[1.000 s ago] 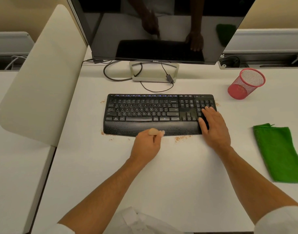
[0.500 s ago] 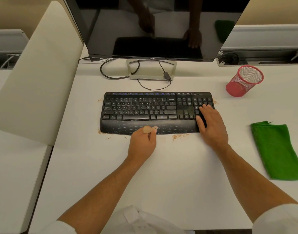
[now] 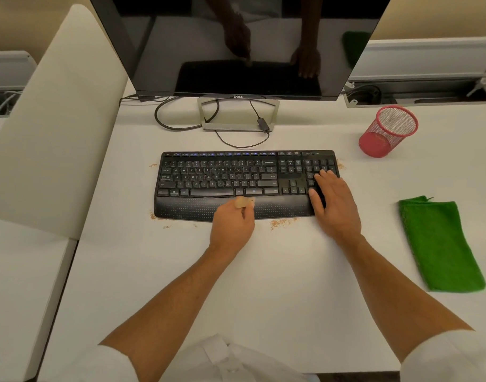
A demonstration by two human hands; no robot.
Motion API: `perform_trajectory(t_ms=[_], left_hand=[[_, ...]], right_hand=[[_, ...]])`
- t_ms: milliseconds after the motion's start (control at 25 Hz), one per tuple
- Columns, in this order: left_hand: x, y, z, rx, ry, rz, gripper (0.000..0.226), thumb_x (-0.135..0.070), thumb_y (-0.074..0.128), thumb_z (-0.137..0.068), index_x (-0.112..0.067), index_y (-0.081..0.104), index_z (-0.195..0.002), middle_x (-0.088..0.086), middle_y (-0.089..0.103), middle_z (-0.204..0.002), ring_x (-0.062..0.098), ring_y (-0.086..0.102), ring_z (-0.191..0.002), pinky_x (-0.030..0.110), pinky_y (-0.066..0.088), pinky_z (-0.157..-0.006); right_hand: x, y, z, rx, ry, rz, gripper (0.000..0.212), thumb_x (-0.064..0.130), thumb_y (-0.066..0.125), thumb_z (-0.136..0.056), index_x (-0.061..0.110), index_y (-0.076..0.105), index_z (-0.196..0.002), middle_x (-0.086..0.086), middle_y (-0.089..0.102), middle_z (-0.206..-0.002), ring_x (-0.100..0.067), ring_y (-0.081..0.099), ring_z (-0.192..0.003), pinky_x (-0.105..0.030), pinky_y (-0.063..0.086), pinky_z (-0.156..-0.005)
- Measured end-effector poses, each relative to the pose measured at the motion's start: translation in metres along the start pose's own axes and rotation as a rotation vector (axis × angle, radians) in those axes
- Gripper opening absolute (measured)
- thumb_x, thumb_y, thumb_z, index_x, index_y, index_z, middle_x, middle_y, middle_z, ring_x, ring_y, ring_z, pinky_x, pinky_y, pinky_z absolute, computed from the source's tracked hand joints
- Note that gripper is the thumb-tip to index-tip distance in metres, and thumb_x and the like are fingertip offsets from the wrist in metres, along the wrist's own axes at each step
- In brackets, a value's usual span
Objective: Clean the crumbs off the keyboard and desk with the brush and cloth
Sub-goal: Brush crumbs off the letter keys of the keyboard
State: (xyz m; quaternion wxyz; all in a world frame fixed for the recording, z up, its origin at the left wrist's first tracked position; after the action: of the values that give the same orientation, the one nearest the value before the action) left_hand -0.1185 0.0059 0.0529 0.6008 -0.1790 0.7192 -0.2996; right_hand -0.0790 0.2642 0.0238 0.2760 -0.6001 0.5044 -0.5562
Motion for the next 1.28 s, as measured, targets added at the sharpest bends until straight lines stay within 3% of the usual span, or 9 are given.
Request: perform_trajectory(t_ms=[200, 360, 440, 600, 720, 800, 1000, 1120, 1280], left_hand=[[-0.034, 0.044, 0.002, 0.130, 0.086, 0.087, 0.020, -0.013, 0.057, -0.097, -0.002, 0.073, -0.103, 0.005, 0.073, -0.098, 0.015, 0.065, -0.078, 0.026, 0.054, -0.071], [-0.046, 0.039, 0.005, 0.146, 0.149, 0.149, 0.014, -0.013, 0.061, -0.095, -0.005, 0.073, -0.094, -0.004, 0.067, -0.080, 0.005, 0.053, -0.067, 0.014, 0.041, -0.062], [-0.042, 0.030, 0.006, 0.144, 0.147, 0.183, 0.013, -0.012, 0.061, -0.095, -0.005, 0.073, -0.093, -0.003, 0.065, -0.075, 0.009, 0.054, -0.066, 0.012, 0.038, -0.059], [-0.036, 0.011, 0.011, 0.061, 0.175, 0.169, 0.019, -0.019, 0.061, -0.096, -0.009, 0.076, -0.101, -0.002, 0.071, -0.080, 0.013, 0.062, -0.070, 0.026, 0.051, -0.062], [-0.037, 0.006, 0.011, 0.031, 0.202, 0.134, 0.021, -0.023, 0.061, -0.096, -0.012, 0.076, -0.106, -0.003, 0.074, -0.089, 0.012, 0.067, -0.079, 0.032, 0.055, -0.071], [-0.040, 0.007, 0.011, 0.055, 0.226, 0.113, 0.019, -0.019, 0.062, -0.095, -0.011, 0.076, -0.106, -0.002, 0.074, -0.093, 0.012, 0.067, -0.082, 0.031, 0.054, -0.075], [-0.054, 0.022, 0.017, 0.244, 0.311, 0.100, 0.021, -0.005, 0.048, -0.084, -0.006, 0.068, -0.092, 0.001, 0.066, -0.086, 0.013, 0.056, -0.081, 0.026, 0.047, -0.074], [-0.047, 0.025, 0.016, 0.323, 0.257, 0.152, 0.032, 0.010, 0.047, -0.084, -0.007, 0.068, -0.101, 0.000, 0.066, -0.093, 0.009, 0.055, -0.087, 0.022, 0.046, -0.079], [-0.042, 0.025, 0.017, 0.359, 0.292, 0.096, 0.040, 0.006, 0.047, -0.089, -0.013, 0.066, -0.119, -0.002, 0.066, -0.107, 0.012, 0.056, -0.100, 0.022, 0.045, -0.090]], right_hand=[[0.001, -0.001, 0.001, -0.008, -0.007, 0.001, 0.056, 0.045, 0.037, -0.104, 0.008, 0.049, -0.144, -0.011, 0.048, -0.151, -0.026, 0.036, -0.145, -0.040, 0.023, -0.122], [0.003, -0.002, 0.001, -0.018, -0.033, 0.013, 0.058, 0.045, 0.035, -0.104, 0.007, 0.049, -0.145, -0.012, 0.047, -0.152, -0.026, 0.035, -0.146, -0.041, 0.022, -0.123], [0.003, -0.002, 0.003, -0.027, -0.036, 0.014, 0.058, 0.046, 0.032, -0.104, 0.008, 0.049, -0.145, -0.011, 0.047, -0.152, -0.026, 0.034, -0.146, -0.041, 0.017, -0.124], [0.015, -0.022, 0.009, -0.153, -0.084, -0.014, 0.051, 0.039, 0.037, -0.105, 0.006, 0.055, -0.139, -0.013, 0.054, -0.145, -0.028, 0.041, -0.141, -0.043, 0.019, -0.124], [0.054, -0.035, 0.021, -0.204, -0.147, -0.158, 0.047, 0.039, 0.042, -0.105, 0.003, 0.062, -0.128, -0.013, 0.066, -0.120, -0.028, 0.058, -0.113, -0.043, 0.042, -0.104], [0.090, -0.032, 0.035, -0.162, -0.190, -0.246, 0.053, 0.046, 0.041, -0.104, 0.004, 0.063, -0.126, -0.009, 0.070, -0.107, -0.024, 0.060, -0.097, -0.036, 0.043, -0.089], [0.131, -0.017, 0.058, -0.089, -0.165, -0.368, 0.053, 0.049, 0.049, -0.100, 0.007, 0.062, -0.129, -0.005, 0.071, -0.101, -0.022, 0.061, -0.087, -0.034, 0.050, -0.079], [0.124, -0.014, 0.055, -0.093, -0.033, -0.498, 0.045, 0.038, 0.054, -0.092, 0.007, 0.068, -0.121, -0.004, 0.072, -0.095, -0.020, 0.065, -0.079, -0.038, 0.058, -0.073], [0.127, -0.016, 0.055, -0.136, -0.026, -0.381, 0.027, 0.029, 0.062, -0.089, 0.009, 0.072, -0.105, -0.002, 0.073, -0.083, -0.020, 0.067, -0.068, -0.039, 0.059, -0.060]])
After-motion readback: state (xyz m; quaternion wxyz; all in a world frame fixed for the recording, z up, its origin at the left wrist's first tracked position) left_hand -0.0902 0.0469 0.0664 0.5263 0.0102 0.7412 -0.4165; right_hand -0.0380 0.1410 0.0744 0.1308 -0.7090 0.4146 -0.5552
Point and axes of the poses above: each hand's wrist, its own z-axis away from the middle knuckle, its own y-axis out of the palm, x = y × z, the point moved 10 cm from there along -z, towards the middle knuckle
